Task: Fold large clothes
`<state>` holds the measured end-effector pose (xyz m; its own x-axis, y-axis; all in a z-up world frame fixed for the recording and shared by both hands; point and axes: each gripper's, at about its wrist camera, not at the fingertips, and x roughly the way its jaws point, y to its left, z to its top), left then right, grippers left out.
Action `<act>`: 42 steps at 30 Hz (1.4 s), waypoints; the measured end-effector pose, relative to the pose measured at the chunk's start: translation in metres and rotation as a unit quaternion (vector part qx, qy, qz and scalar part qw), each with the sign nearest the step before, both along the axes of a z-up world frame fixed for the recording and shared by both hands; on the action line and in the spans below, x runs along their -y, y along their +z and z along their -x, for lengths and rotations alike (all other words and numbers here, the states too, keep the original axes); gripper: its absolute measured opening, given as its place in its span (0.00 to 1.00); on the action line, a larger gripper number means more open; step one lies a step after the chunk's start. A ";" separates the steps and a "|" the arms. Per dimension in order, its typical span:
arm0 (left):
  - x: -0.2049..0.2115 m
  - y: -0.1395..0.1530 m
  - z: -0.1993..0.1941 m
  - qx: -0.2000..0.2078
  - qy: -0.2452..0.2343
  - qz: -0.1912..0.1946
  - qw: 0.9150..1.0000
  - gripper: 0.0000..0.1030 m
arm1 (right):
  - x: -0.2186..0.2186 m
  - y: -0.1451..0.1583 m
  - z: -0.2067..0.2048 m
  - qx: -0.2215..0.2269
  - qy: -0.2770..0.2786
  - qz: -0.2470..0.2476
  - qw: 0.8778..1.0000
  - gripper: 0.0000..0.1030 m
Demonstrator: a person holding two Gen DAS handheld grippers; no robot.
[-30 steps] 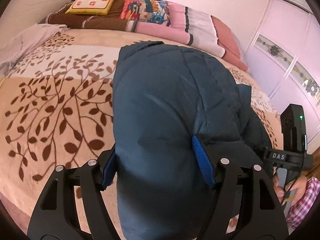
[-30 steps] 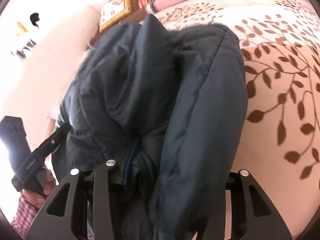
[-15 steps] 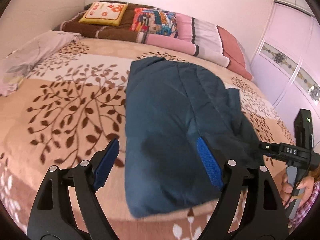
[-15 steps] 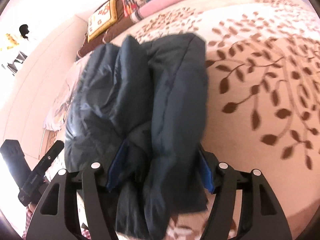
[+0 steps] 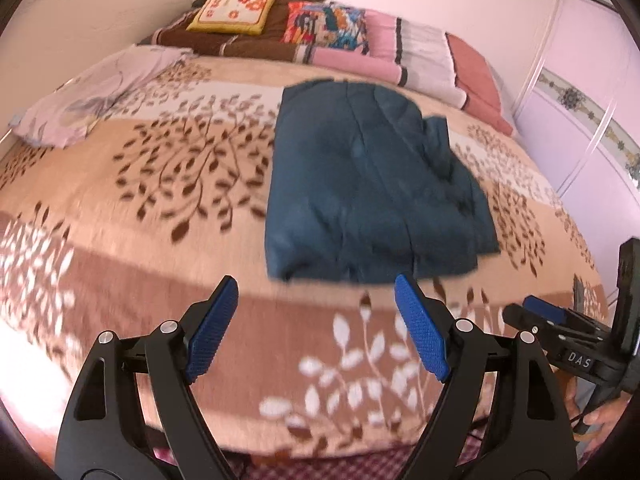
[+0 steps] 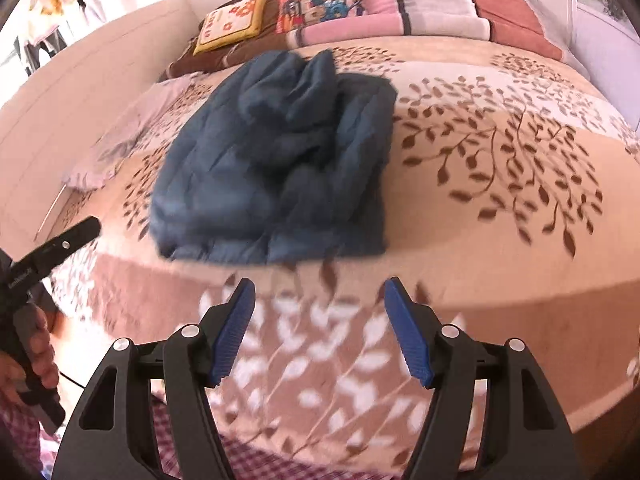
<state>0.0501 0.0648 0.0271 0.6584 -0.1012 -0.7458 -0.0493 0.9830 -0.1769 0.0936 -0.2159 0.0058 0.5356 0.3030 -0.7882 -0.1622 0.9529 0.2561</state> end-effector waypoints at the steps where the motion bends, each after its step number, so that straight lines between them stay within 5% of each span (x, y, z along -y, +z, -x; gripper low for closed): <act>1: 0.002 -0.002 0.006 -0.004 0.001 -0.001 1.000 0.77 | -0.003 0.000 0.006 -0.004 0.001 -0.004 1.000 0.64; 14: 0.023 -0.029 0.058 -0.037 0.022 -0.031 0.999 0.77 | -0.031 -0.024 0.054 -0.035 -0.010 0.022 0.999 0.64; 42: 0.030 -0.027 0.073 -0.033 0.016 -0.048 0.998 0.77 | -0.048 -0.029 0.072 -0.030 -0.002 0.075 0.997 0.64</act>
<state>-0.0233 0.0344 -0.0003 0.6096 -0.0073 -0.7927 -0.0885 0.9931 -0.0772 0.0221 -0.1684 -0.0231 0.4870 0.1770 -0.8553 -0.1473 0.9819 0.1194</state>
